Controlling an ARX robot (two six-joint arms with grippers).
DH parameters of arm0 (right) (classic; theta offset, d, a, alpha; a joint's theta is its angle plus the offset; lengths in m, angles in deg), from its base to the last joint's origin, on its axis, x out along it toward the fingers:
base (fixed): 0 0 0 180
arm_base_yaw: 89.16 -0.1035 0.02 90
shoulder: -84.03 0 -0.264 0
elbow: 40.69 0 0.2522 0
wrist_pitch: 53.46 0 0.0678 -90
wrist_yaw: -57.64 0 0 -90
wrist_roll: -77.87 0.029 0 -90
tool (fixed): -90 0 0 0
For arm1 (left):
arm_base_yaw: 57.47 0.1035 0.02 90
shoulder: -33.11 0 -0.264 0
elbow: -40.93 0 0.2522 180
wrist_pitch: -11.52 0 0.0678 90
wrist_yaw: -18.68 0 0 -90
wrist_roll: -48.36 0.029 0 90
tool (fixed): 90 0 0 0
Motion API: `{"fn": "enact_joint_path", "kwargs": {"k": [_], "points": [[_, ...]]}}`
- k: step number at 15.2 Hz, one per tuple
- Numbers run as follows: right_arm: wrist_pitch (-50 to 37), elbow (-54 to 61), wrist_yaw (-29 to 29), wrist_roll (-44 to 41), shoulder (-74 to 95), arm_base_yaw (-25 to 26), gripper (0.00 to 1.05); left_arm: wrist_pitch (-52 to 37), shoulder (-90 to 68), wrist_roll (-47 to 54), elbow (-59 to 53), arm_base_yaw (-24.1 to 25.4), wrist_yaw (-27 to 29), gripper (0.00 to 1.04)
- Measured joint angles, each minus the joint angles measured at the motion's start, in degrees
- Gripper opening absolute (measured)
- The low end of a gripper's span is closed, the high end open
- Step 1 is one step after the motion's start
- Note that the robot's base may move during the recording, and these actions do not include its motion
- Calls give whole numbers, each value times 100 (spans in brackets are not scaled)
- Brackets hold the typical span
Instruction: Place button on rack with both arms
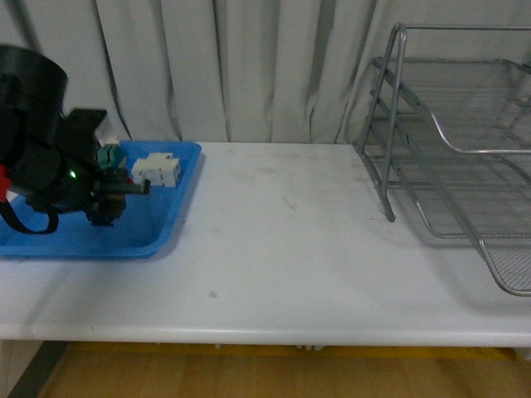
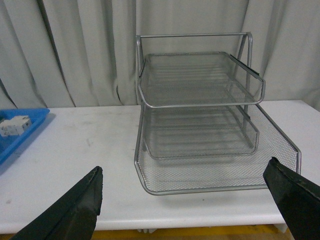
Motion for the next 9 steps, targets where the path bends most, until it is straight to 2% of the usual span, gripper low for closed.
{"fn": "enact_joint_path", "kwargs": {"k": [2,4,7,9], "points": [[2,0,2,-2,0,0,98,-109,332,4,-184,20,-83,36],[4,0,2,0,0,0,98,-376,1432,131,-837,33,-199,36],[0,0,2,0,0,0,98,-343,3235,426,-2317,-87,-446,36],[2,0,0,0,0,0,98,-330,5460,553,-4192,-26,-470,36]]}}
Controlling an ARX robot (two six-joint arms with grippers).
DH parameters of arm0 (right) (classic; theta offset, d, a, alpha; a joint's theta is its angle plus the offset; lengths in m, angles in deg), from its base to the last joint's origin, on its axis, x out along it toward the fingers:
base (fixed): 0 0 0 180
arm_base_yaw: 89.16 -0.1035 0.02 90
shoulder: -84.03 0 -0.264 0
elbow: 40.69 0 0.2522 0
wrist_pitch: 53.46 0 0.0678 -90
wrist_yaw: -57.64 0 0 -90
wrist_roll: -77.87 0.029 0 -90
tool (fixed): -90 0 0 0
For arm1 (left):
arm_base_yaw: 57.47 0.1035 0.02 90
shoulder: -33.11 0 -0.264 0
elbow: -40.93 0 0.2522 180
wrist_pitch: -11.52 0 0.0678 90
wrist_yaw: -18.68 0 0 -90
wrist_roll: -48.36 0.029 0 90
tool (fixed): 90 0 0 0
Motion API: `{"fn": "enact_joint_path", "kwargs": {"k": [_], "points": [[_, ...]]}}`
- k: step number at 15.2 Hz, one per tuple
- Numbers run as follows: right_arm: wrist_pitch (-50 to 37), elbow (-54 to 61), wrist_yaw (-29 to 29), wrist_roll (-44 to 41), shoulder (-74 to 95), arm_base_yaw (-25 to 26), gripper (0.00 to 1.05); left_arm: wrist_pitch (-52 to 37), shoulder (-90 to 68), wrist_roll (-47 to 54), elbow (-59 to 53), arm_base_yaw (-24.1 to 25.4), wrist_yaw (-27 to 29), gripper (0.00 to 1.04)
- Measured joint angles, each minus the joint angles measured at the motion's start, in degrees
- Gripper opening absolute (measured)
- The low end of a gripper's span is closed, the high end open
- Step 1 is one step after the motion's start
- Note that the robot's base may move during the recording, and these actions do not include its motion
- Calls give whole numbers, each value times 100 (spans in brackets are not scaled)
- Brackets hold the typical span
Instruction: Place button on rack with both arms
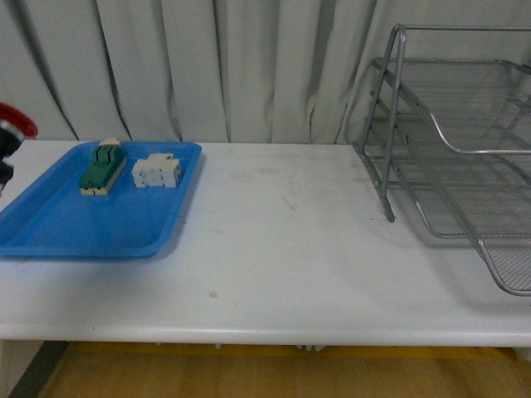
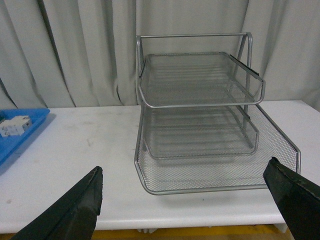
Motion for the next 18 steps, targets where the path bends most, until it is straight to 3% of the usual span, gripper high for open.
{"fn": "enact_joint_path", "kwargs": {"k": [3,18], "points": [[0,0,2,0,0,0,98,-4,111,-4,-468,149,37,36],[-11,0,0,-2,0,0,98,-262,87,9,-540,164,61,36]]}}
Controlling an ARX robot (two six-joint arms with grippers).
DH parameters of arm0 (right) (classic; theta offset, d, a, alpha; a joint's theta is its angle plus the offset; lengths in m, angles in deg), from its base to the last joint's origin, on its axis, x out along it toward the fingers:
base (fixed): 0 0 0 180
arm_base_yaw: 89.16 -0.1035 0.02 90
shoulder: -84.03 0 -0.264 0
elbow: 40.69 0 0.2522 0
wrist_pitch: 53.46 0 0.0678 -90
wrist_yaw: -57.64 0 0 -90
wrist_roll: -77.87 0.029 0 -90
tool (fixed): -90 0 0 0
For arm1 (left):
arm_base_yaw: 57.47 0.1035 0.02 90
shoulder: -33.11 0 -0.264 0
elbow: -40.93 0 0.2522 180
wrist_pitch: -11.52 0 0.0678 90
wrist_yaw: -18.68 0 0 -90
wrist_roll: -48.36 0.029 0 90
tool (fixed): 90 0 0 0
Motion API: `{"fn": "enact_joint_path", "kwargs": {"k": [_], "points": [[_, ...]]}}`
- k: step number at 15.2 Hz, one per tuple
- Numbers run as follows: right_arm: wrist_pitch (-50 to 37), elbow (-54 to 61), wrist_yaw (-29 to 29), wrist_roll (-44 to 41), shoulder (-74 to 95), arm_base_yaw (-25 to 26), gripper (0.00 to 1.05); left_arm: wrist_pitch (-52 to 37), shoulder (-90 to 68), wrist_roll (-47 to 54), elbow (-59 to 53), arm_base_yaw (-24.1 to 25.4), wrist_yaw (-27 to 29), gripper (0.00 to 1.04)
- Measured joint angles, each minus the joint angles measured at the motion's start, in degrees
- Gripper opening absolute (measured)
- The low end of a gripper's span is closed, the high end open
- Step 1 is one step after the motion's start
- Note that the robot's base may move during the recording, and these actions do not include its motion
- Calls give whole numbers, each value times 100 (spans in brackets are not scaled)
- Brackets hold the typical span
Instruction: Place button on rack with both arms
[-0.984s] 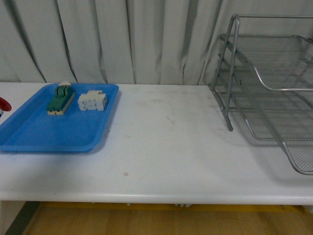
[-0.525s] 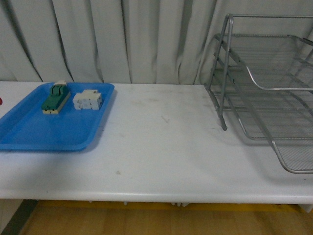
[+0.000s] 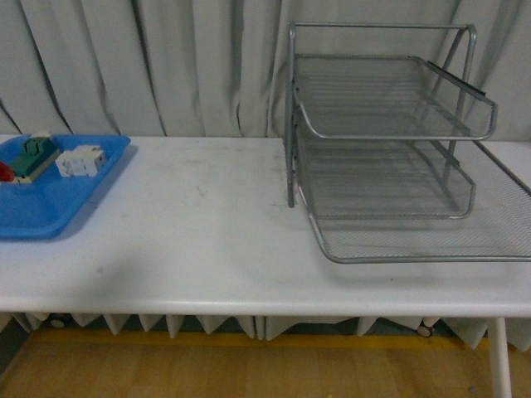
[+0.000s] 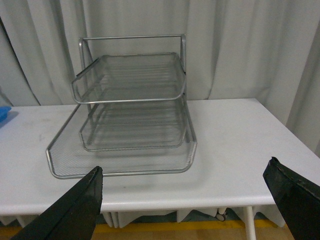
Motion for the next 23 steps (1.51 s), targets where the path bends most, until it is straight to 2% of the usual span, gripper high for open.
{"fn": "enact_joint_path", "kwargs": {"k": [4,5,10,13,15,17,19,23], "points": [[15,0,0,2,0,0,98,-22,-98,4,20,-122,68,36],[-2,0,2,2,0,0,98,-17,-153,0,61,-291,116,36],[9,0,4,2,0,0,98,15,-1250,-109,1587,-1823,686,36],[9,0,2,2,0,0,98,367,-2448,-118,3047,-2649,621,36],[9,0,2,2,0,0,98,647,-3110,-164,3873,-2966,380,36],[9,0,2,2,0,0,98,1016,-3807,-216,4743,-3182,249,36],[9,0,2,2,0,0,98,1663,-4844,-94,5956,-3270,378,36],[9,0,2,2,0,0,98,2485,-6144,-17,7510,-2962,680,36]]}}
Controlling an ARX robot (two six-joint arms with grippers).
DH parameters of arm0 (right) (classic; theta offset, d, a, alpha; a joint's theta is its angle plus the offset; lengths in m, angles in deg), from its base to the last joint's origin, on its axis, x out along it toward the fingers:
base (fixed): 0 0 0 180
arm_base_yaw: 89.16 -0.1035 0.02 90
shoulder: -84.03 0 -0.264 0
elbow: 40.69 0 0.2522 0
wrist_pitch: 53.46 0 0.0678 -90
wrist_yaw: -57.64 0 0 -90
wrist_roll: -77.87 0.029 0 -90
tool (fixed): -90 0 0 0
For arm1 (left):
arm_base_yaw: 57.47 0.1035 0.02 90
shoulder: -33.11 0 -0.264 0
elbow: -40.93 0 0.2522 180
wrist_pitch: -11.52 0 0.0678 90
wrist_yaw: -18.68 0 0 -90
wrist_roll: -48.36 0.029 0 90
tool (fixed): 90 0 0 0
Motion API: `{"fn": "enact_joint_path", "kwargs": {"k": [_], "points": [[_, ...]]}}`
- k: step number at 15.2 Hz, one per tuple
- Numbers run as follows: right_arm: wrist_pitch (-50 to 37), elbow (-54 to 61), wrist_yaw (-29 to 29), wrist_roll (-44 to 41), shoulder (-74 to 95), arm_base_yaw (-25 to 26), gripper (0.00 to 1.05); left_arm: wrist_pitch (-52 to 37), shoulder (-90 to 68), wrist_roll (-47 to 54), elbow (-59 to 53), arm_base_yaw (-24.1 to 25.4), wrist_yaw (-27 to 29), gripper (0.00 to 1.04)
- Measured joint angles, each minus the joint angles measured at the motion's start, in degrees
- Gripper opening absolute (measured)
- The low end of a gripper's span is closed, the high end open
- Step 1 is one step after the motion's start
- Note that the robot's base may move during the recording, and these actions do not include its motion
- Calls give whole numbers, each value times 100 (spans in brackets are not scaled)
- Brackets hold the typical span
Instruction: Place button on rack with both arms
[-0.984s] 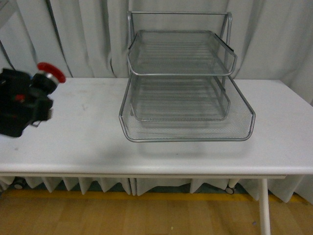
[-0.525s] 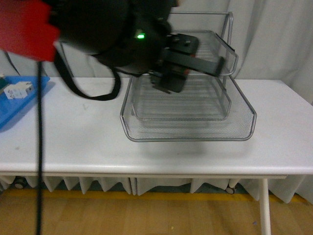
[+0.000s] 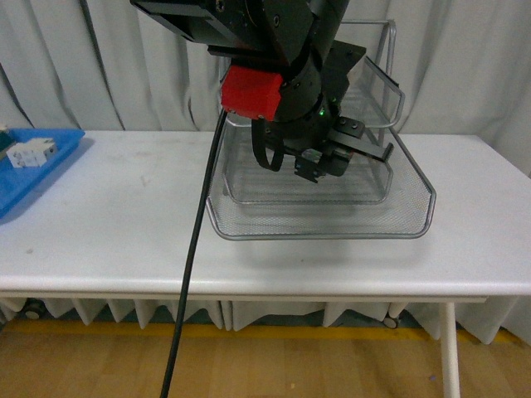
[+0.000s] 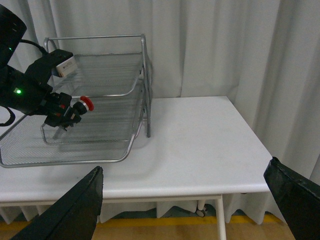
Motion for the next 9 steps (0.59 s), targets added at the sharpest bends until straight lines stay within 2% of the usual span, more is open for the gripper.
{"fn": "enact_joint_path", "kwargs": {"k": [4,7,8,9], "points": [[0,0,0,0,0,0,98,623,-824,24,1217,96,203,36],[0,0,0,0,0,0,98,892,-1119,11,1628,101,219,36],[0,0,0,-2,0,0,98,931,-1167,-22,1777,98,212,52],[0,0,0,0,0,0,98,918,-1169,-105,1821,98,140,61]]}}
